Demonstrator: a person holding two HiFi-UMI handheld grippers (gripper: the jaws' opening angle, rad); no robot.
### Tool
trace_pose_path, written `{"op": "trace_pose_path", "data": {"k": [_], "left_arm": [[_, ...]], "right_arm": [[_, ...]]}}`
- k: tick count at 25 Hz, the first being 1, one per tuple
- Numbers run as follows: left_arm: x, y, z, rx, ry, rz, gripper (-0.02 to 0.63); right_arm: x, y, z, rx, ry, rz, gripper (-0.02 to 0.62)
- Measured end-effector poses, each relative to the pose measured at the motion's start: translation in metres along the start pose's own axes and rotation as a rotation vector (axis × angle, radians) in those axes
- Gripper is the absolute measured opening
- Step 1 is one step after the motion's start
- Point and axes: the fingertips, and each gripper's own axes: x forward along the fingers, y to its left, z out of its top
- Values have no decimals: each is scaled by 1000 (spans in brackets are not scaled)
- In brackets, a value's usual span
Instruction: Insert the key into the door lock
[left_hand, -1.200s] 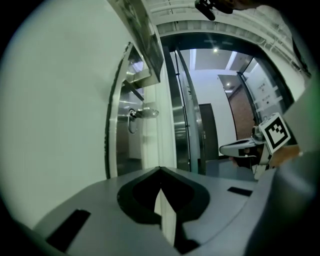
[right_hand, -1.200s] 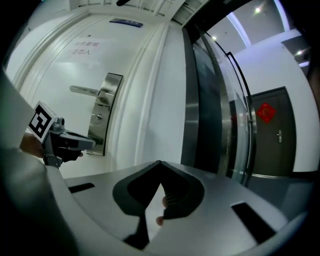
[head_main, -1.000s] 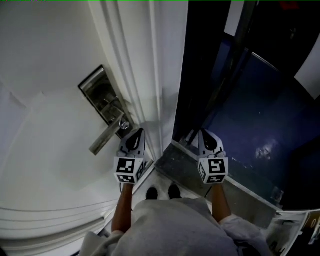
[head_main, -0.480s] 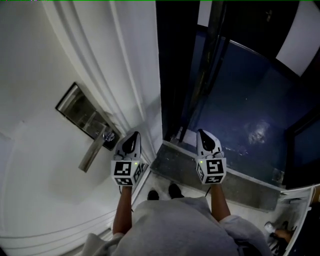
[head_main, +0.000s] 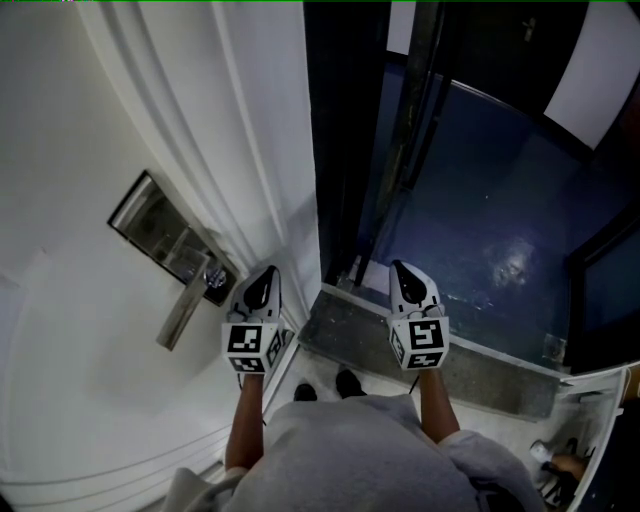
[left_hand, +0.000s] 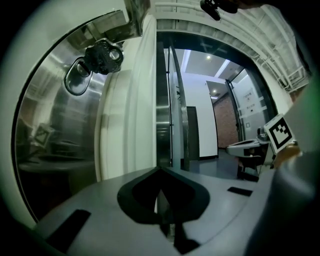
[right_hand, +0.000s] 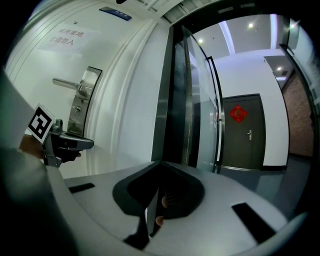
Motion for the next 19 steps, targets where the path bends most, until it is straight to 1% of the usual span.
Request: {"op": "trace_pose_path", "data": {"k": [19], "left_arm": [[0,2,-2,-4,2,-3,17]], "right_arm": [[7,14,-2,11,3,14,21]]}}
